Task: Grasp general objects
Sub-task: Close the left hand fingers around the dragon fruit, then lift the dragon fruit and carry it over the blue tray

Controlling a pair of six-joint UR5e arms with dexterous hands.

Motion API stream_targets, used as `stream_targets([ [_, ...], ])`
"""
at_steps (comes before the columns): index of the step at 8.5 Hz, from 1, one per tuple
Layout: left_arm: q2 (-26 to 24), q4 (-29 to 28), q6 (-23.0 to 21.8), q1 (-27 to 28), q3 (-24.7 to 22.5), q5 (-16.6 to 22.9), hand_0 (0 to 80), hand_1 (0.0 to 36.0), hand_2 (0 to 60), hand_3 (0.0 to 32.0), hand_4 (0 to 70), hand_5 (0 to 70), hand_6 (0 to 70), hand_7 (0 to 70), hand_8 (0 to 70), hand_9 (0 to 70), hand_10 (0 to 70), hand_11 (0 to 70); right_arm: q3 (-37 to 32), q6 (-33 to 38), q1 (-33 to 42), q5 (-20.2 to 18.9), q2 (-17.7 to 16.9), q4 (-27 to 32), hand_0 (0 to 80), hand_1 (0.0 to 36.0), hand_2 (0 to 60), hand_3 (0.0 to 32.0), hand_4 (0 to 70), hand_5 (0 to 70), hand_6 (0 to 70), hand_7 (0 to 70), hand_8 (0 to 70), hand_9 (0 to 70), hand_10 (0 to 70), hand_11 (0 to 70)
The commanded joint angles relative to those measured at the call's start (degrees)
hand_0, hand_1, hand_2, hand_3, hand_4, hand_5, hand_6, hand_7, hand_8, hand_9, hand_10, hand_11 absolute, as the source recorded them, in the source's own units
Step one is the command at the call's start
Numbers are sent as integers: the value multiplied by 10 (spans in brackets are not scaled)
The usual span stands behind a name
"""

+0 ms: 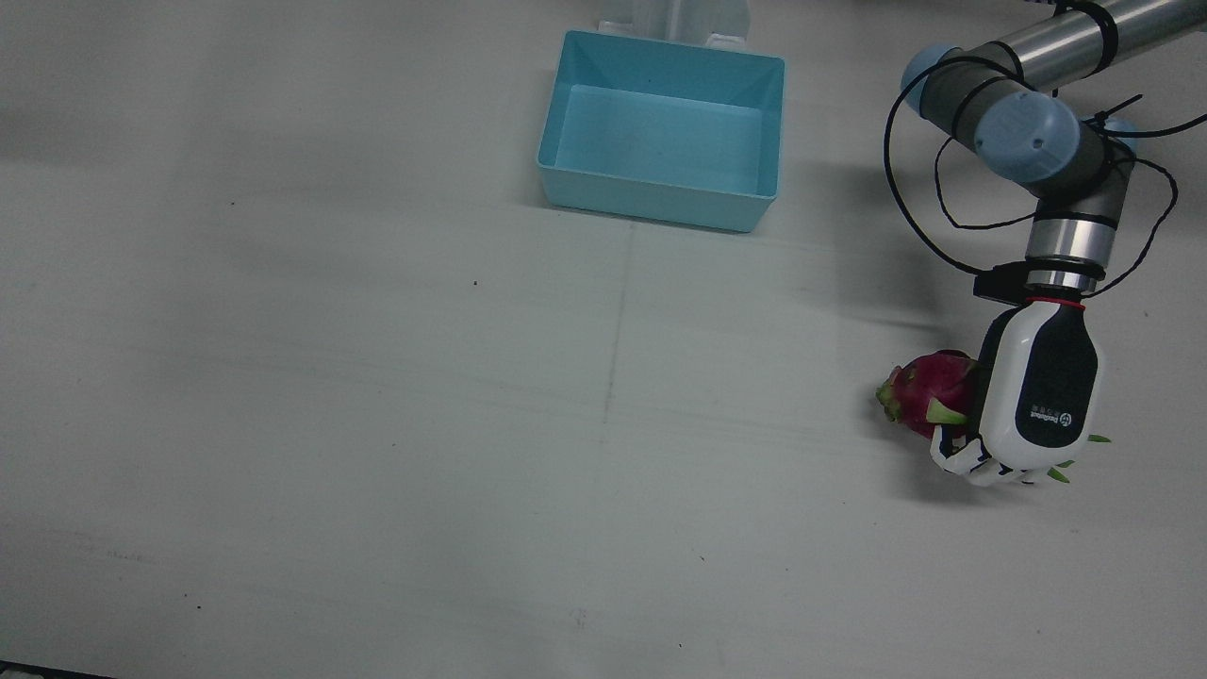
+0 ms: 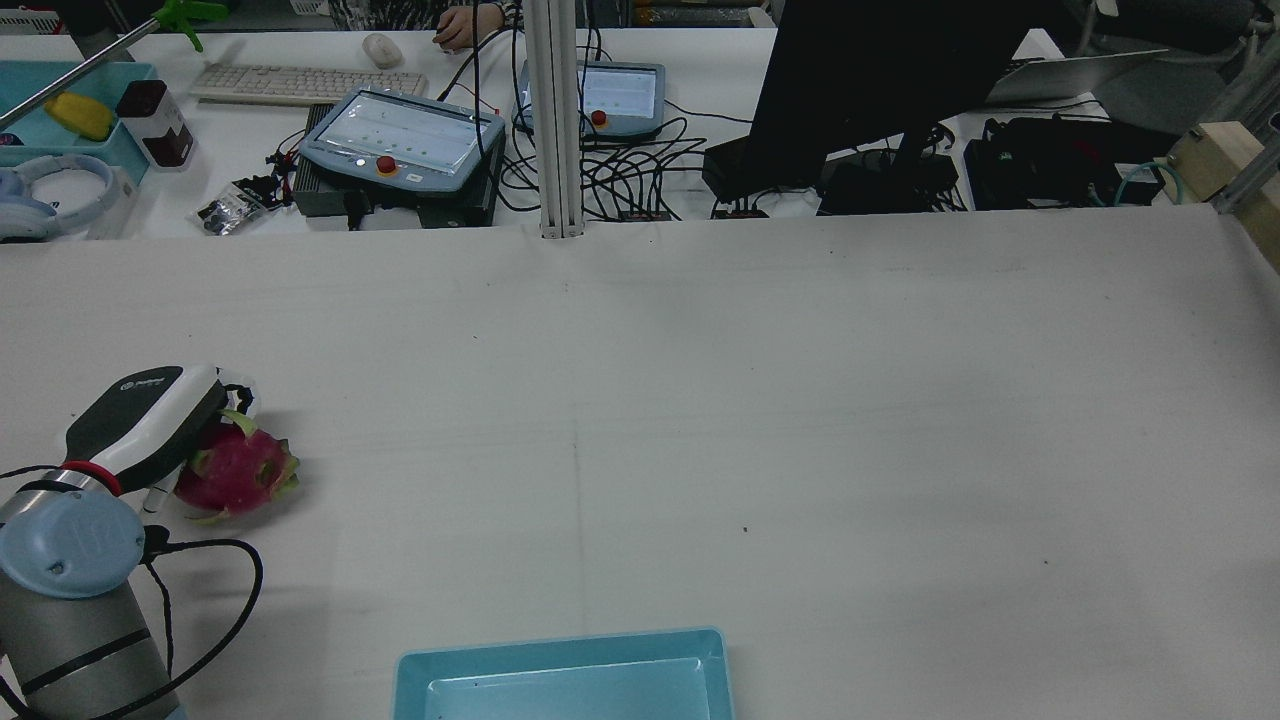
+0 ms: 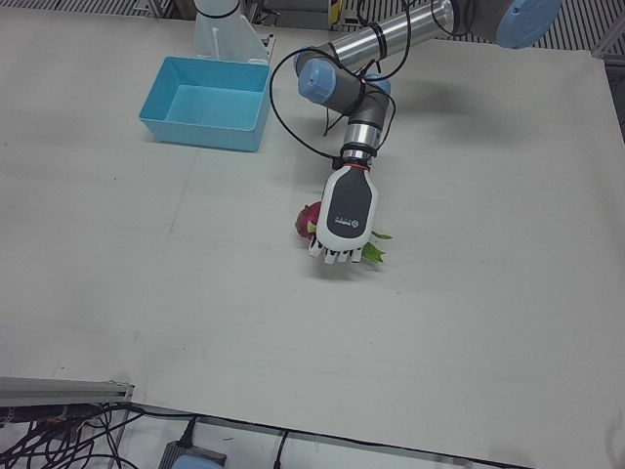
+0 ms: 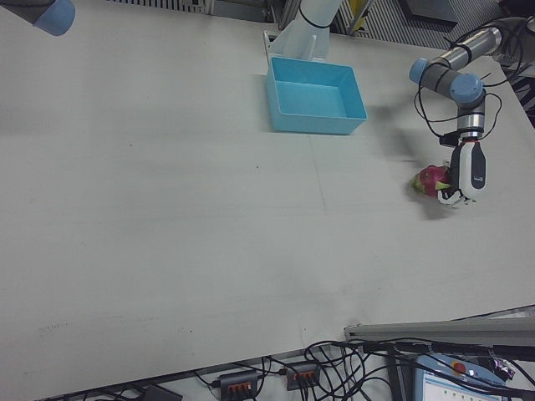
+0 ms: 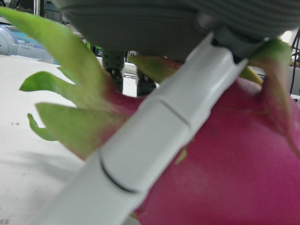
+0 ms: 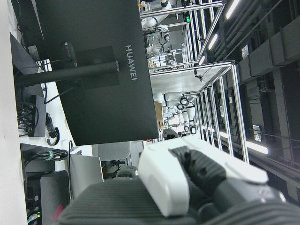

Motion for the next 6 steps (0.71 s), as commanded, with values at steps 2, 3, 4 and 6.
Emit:
stream_targets([
  [2,-66,-42,0,-83,-31,202,800,360,600,0,700,700,700,700,658,700,501,700,0,0,0,0,0,0,0,0,0,0,0,0,0,0,0,0,0,0],
  [3,-85,-108,-1,-135,-19,331,800,360,600,0,700,700,700,700,669,700,542,700,-1,0,0,0,0,0,0,0,0,0,0,0,0,0,0,0,0,0],
  [4,-150,-130,-2,-186,-1,465,800,360,600,0,700,700,700,700,681,700,620,700,-1,0,0,0,0,0,0,0,0,0,0,0,0,0,0,0,0,0],
  [6,-179,-171,-83,-209,-15,610,800,360,600,0,700,700,700,700,700,700,700,700,-1,0,0,0,0,0,0,0,0,0,0,0,0,0,0,0,0,0],
])
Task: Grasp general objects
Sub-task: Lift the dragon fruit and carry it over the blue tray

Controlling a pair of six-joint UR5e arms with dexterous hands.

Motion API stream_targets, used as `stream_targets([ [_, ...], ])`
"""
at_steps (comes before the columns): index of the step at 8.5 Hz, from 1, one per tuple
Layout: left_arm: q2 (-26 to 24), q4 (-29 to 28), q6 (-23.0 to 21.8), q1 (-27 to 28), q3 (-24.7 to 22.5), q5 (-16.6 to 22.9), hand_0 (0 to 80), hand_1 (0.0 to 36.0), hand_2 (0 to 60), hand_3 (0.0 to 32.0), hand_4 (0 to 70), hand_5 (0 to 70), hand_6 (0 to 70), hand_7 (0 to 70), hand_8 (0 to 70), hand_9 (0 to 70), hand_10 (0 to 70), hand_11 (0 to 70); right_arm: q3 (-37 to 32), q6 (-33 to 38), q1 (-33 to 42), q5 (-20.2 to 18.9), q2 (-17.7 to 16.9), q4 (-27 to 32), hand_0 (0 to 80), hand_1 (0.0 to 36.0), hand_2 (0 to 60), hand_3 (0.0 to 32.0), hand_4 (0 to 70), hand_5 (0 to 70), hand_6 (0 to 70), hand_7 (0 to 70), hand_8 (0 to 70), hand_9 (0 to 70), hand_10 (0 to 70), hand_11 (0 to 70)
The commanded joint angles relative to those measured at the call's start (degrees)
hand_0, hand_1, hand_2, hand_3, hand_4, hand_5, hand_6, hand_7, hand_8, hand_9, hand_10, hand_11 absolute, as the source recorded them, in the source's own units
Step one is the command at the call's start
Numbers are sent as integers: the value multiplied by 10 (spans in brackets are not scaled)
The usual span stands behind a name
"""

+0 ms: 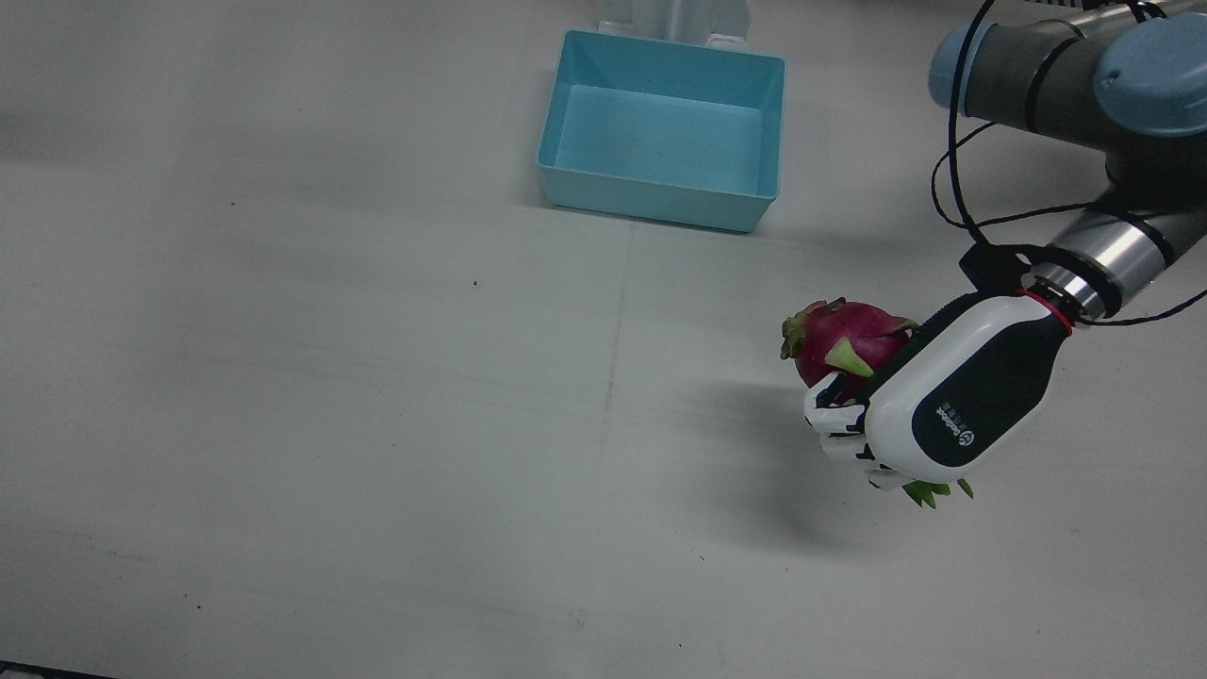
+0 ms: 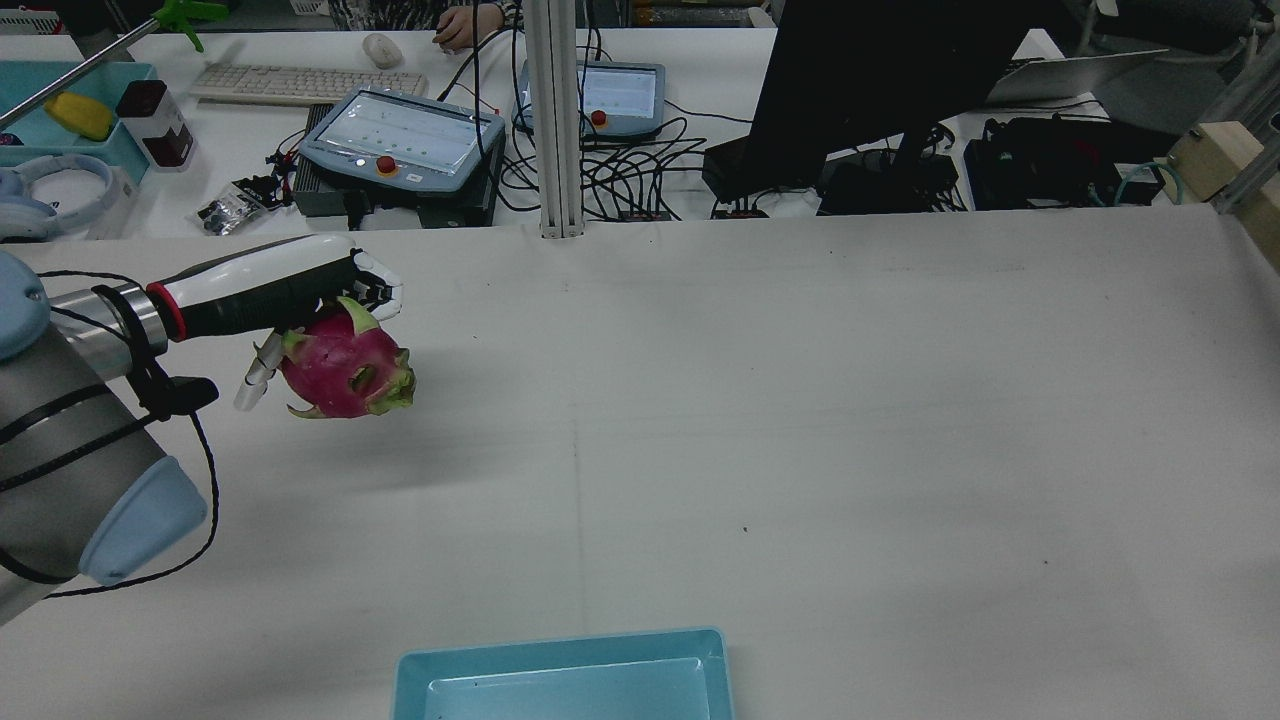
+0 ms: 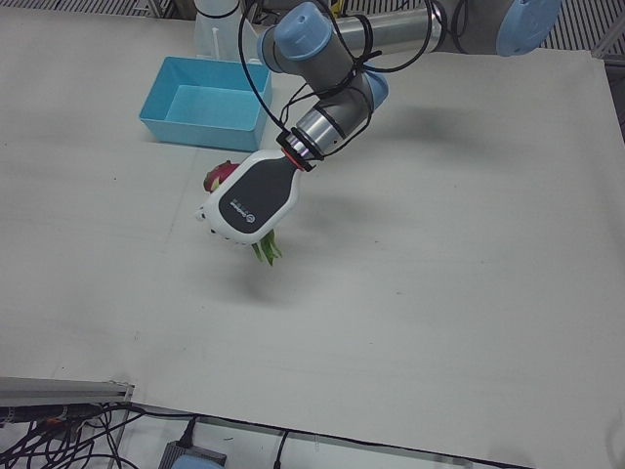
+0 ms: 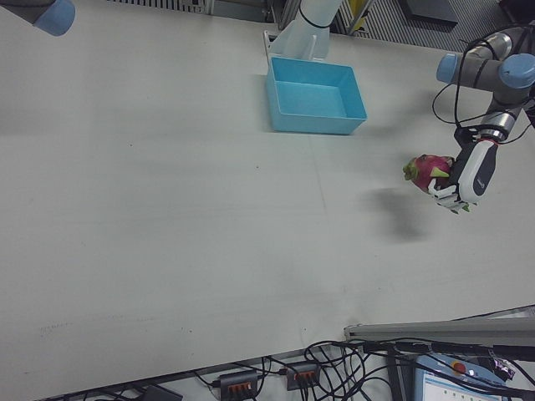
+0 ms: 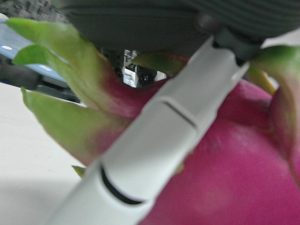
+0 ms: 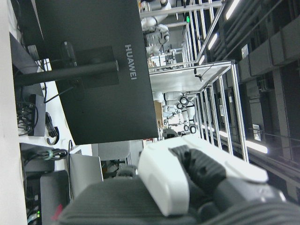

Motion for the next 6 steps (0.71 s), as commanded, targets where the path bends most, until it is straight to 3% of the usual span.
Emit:
stream_targets([
  [1,-41,-45,-94,-42,-41,221,800,359,600,0,700,700,700,700,700,700,700,700,0,0,0,0,-1,0,0,0,0,0,0,0,0,0,0,0,0,0],
  [3,-41,26,-121,-15,-151,254,770,311,600,0,700,700,700,700,700,700,700,700,-1,0,0,0,-1,1,0,0,0,0,0,0,0,0,0,0,0,0],
  [6,-49,33,-148,52,-199,227,770,310,600,0,700,700,700,700,700,700,700,700,0,0,0,0,-1,1,0,0,0,0,0,0,0,0,0,0,0,0],
])
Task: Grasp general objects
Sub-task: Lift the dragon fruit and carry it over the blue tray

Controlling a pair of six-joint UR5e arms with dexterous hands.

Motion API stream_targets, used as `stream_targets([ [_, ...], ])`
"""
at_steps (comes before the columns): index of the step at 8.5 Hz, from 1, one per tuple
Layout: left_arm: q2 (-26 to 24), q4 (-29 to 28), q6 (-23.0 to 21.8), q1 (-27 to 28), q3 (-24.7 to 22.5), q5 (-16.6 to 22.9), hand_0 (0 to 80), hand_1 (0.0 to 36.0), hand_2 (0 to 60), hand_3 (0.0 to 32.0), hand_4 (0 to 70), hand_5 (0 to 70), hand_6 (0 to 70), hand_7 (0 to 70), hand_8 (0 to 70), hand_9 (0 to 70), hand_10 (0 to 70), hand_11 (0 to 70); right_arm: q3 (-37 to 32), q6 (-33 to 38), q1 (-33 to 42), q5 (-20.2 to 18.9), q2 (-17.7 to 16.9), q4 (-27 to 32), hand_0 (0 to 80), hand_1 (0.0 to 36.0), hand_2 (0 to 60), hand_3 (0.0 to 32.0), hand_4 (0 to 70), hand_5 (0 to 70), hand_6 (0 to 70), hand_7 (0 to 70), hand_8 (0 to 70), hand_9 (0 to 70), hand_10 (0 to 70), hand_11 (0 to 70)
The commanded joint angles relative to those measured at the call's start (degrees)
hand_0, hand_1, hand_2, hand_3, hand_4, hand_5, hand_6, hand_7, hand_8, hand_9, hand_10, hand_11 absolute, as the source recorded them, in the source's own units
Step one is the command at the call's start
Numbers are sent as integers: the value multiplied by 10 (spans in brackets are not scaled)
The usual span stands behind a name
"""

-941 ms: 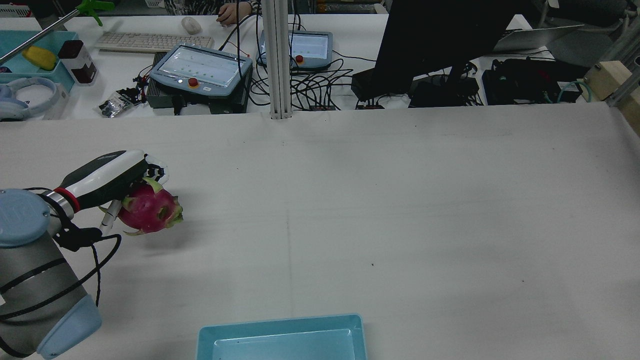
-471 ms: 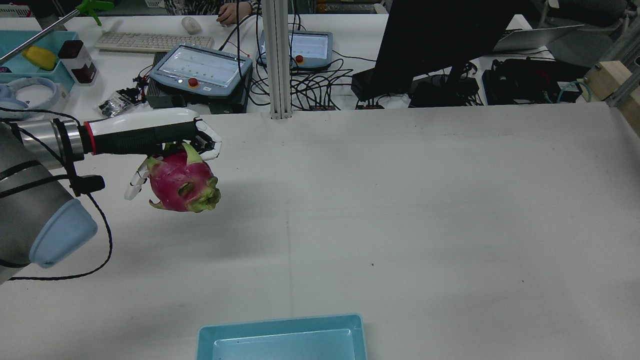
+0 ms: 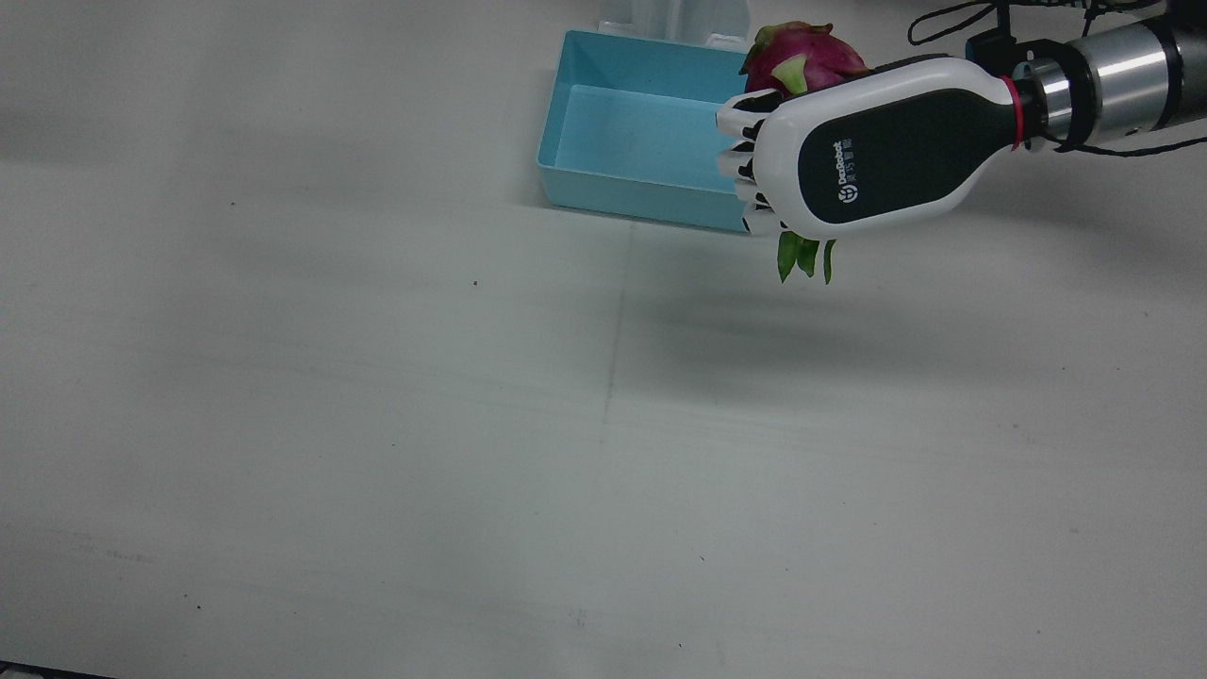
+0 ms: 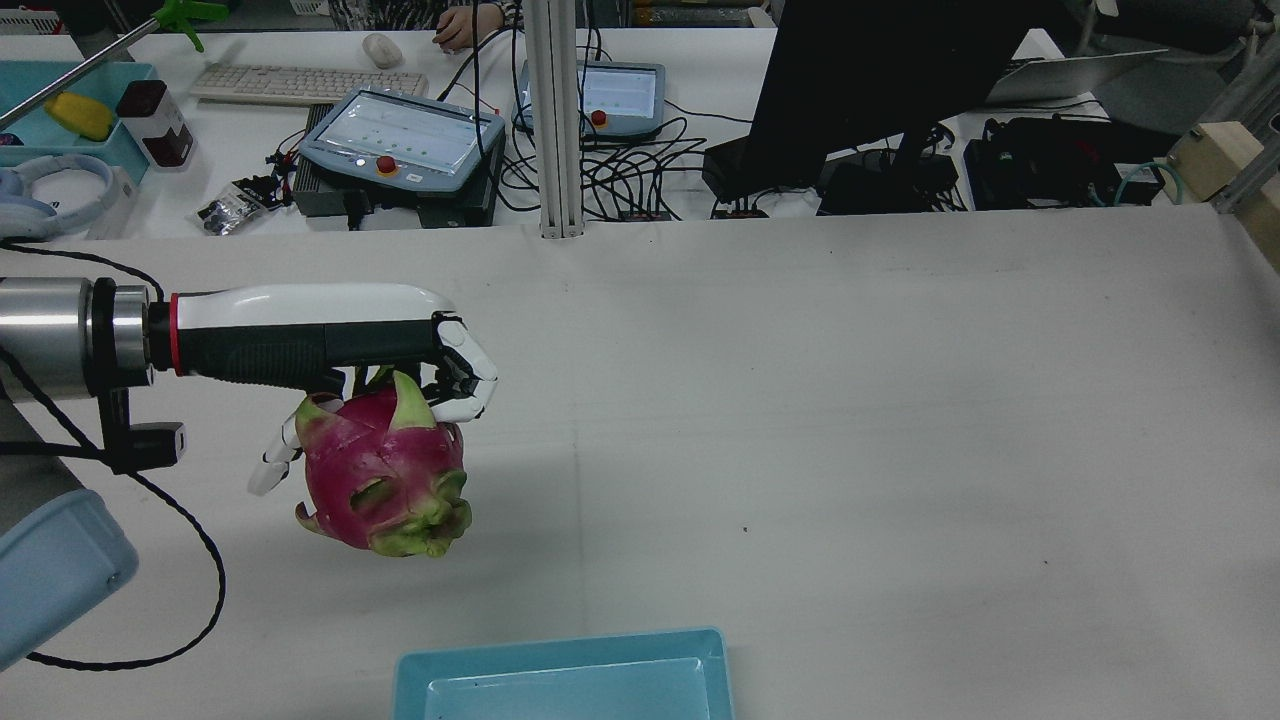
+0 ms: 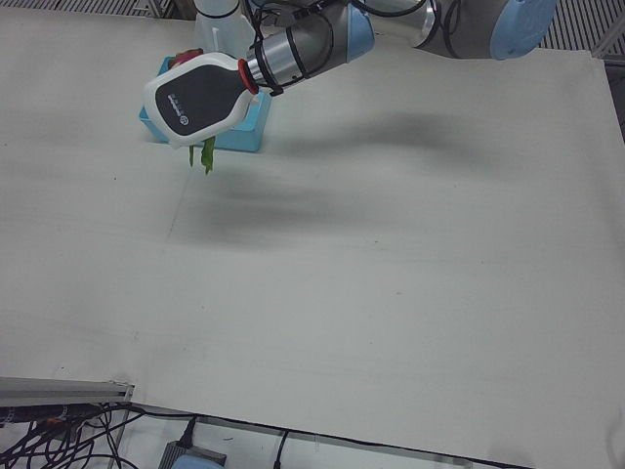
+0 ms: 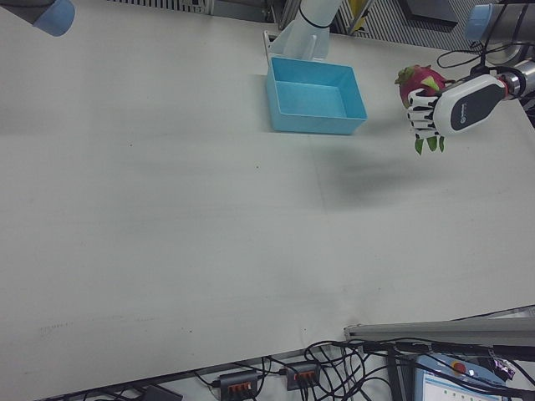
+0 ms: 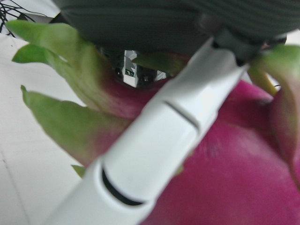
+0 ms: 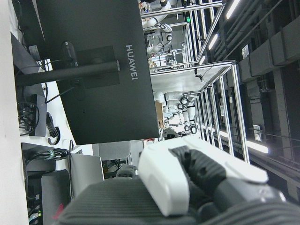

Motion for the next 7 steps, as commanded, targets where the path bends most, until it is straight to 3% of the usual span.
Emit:
stream_targets([
  [1,-6,20,-18,95,-61,-39,773,314,600,0,700,700,700,700,700,700,700,700,1,0,1,0,1,0,0,0,0,0,0,0,0,0,0,0,0,0],
  [3,-5,15,-12,212,-90,-118,800,322,600,0,700,700,700,700,700,700,700,700,0,0,0,0,0,0,0,0,0,0,0,0,0,0,0,0,0,0],
  [5,3,8,-12,219,-99,-120,800,324,600,0,700,700,700,700,700,700,700,700,0,0,0,0,0,0,0,0,0,0,0,0,0,0,0,0,0,0],
  [6,3,8,-12,219,-100,-120,800,313,491,0,700,700,700,700,695,700,700,700,1,0,0,0,1,0,0,0,0,0,0,0,0,0,0,0,0,0],
  [7,8,8,-10,219,-100,-118,800,292,102,0,479,700,335,630,350,393,313,466,0,0,0,0,0,0,0,0,0,0,0,0,0,0,0,0,0,0],
])
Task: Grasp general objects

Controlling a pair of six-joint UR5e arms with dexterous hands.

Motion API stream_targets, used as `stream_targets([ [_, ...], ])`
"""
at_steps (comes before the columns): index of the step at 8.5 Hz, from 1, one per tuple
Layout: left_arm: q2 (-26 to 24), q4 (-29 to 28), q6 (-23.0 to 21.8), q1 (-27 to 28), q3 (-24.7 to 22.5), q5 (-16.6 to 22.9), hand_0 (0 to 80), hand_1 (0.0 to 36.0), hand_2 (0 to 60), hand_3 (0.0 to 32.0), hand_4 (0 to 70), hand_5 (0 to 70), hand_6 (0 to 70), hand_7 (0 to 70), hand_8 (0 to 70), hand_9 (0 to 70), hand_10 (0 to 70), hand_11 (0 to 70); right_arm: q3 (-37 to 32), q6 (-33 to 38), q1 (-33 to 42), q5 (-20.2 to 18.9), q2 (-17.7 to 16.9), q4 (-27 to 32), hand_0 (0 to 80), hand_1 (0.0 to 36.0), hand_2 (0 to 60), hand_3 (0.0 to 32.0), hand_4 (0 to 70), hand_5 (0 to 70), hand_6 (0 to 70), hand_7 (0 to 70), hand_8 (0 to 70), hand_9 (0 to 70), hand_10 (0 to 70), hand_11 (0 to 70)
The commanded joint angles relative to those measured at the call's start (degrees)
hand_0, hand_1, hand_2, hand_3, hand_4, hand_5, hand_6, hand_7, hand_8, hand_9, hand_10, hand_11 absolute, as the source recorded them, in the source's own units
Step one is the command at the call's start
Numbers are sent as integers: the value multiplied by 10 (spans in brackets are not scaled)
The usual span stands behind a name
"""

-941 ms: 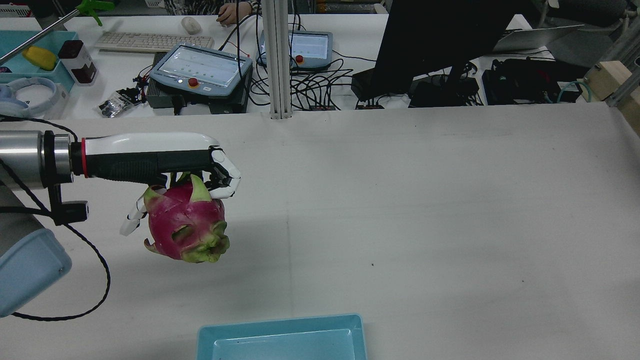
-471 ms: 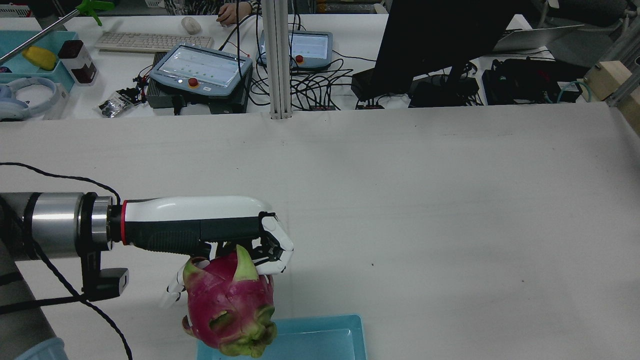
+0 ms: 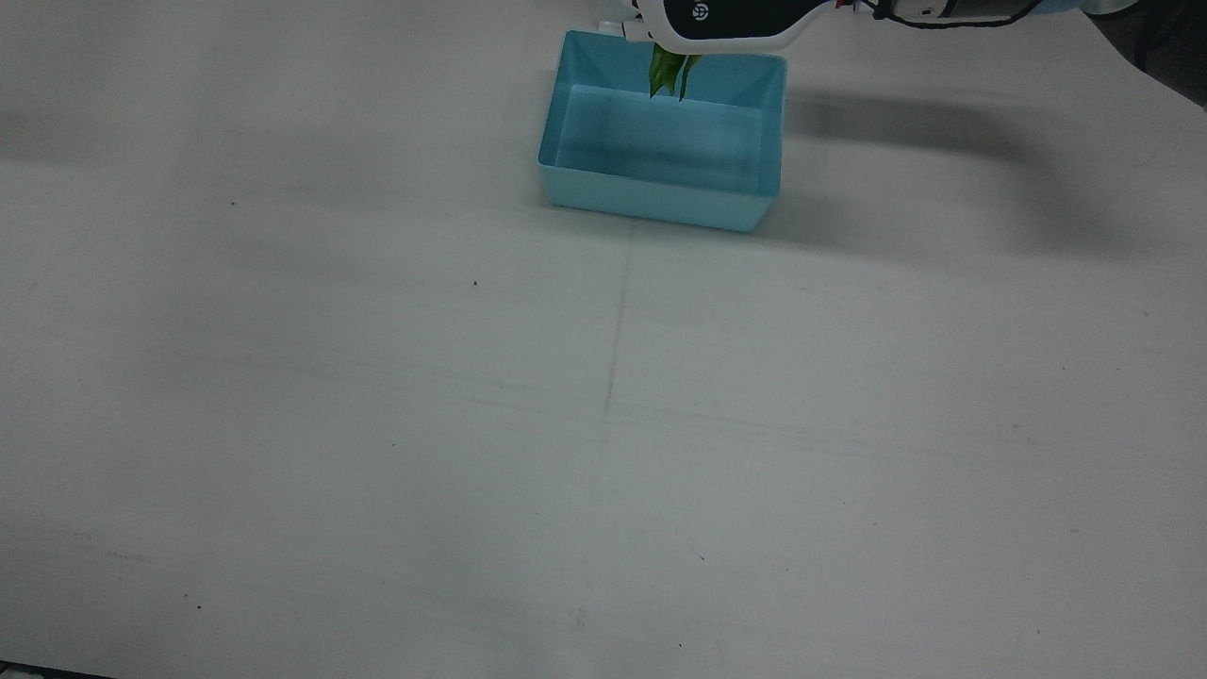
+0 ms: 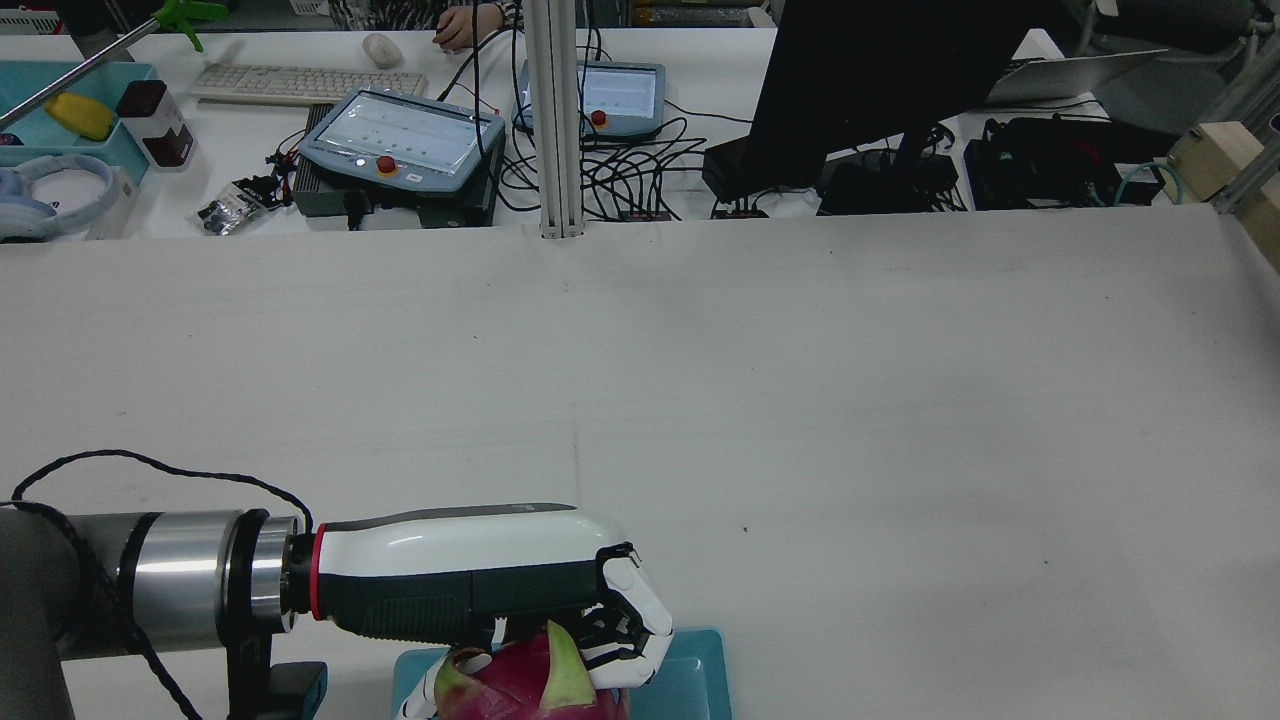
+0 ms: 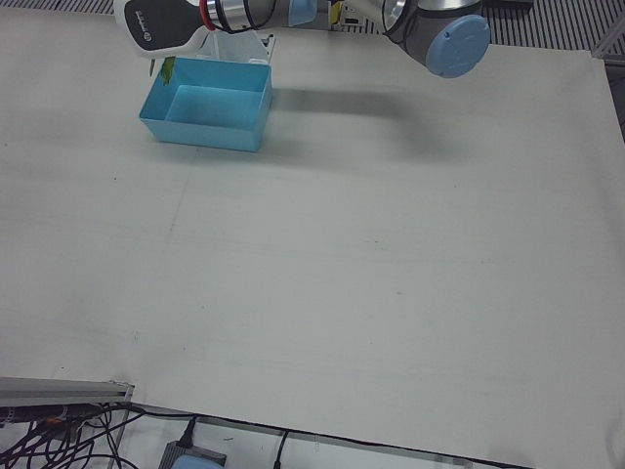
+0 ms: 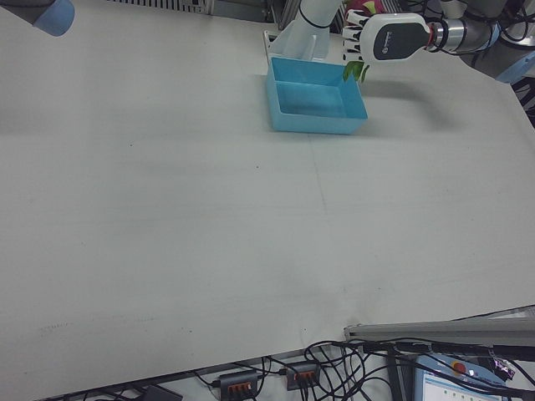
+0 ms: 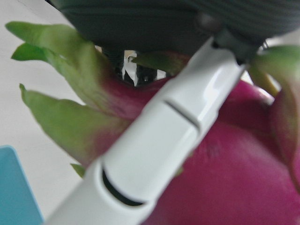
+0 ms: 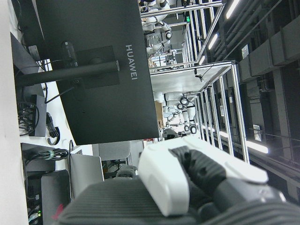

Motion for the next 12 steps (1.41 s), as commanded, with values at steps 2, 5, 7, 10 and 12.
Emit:
stream_targets([
  [2,22,-13,2,9,-10,0,659,166,0,66,182,621,87,162,177,112,88,145,-1,1,0,0,0,0,0,0,0,0,0,0,0,0,0,0,0,0],
  [5,24,-14,1,4,-8,-6,591,100,0,18,183,581,87,178,231,154,113,174,-1,1,0,0,0,0,0,0,0,0,0,0,0,0,0,0,0,0],
  [7,41,-30,-9,-44,13,1,585,82,0,0,297,652,170,304,273,216,169,253,-1,1,0,0,0,1,0,0,0,0,0,0,0,0,0,0,0,0],
  [10,98,-119,-67,-259,102,6,554,35,0,0,495,700,378,538,403,388,280,404,-1,1,0,0,0,1,0,0,0,0,0,0,0,0,0,0,0,0],
  [12,96,-231,-108,-355,250,-4,572,43,0,0,521,700,469,679,506,536,402,562,-1,1,0,0,0,0,0,0,0,0,0,0,0,0,0,0,0,0],
])
